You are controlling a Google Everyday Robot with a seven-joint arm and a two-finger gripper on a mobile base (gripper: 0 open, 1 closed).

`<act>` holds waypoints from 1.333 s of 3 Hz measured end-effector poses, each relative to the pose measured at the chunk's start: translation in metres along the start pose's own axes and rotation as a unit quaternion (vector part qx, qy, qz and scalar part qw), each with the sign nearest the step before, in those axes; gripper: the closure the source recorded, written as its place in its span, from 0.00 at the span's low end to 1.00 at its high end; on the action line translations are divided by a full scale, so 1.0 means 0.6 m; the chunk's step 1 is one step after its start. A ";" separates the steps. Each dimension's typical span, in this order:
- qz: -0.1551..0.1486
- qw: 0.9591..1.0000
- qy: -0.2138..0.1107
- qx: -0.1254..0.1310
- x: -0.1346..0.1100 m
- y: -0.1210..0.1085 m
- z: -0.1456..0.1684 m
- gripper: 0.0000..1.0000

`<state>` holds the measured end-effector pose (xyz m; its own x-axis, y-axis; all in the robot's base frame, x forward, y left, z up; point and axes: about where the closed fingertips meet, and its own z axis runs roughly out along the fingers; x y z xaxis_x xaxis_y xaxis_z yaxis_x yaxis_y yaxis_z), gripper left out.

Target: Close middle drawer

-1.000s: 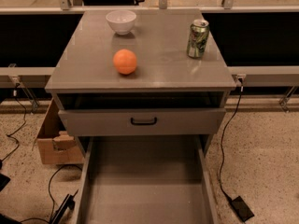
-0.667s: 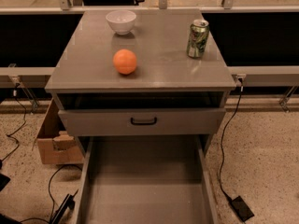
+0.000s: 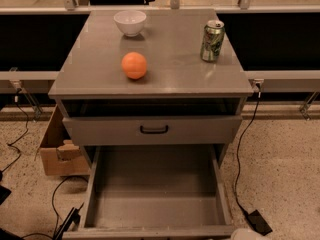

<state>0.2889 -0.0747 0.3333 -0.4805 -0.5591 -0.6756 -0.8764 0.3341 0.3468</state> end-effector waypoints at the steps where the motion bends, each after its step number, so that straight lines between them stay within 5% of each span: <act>1: -0.021 1.000 -0.005 0.005 -0.037 -0.051 -0.007 1.00; 2: -0.021 1.000 -0.005 0.005 -0.037 -0.051 -0.007 1.00; 3: -0.038 0.999 -0.009 0.020 -0.081 -0.112 -0.020 1.00; 4: -0.072 0.996 -0.008 0.053 -0.170 -0.224 -0.063 1.00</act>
Offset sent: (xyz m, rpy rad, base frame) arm 0.1647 -0.0020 0.0313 -0.0107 -0.1629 0.0450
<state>0.4544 -0.0911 0.3802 -0.3491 -0.5955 -0.7235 -0.9273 0.3308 0.1752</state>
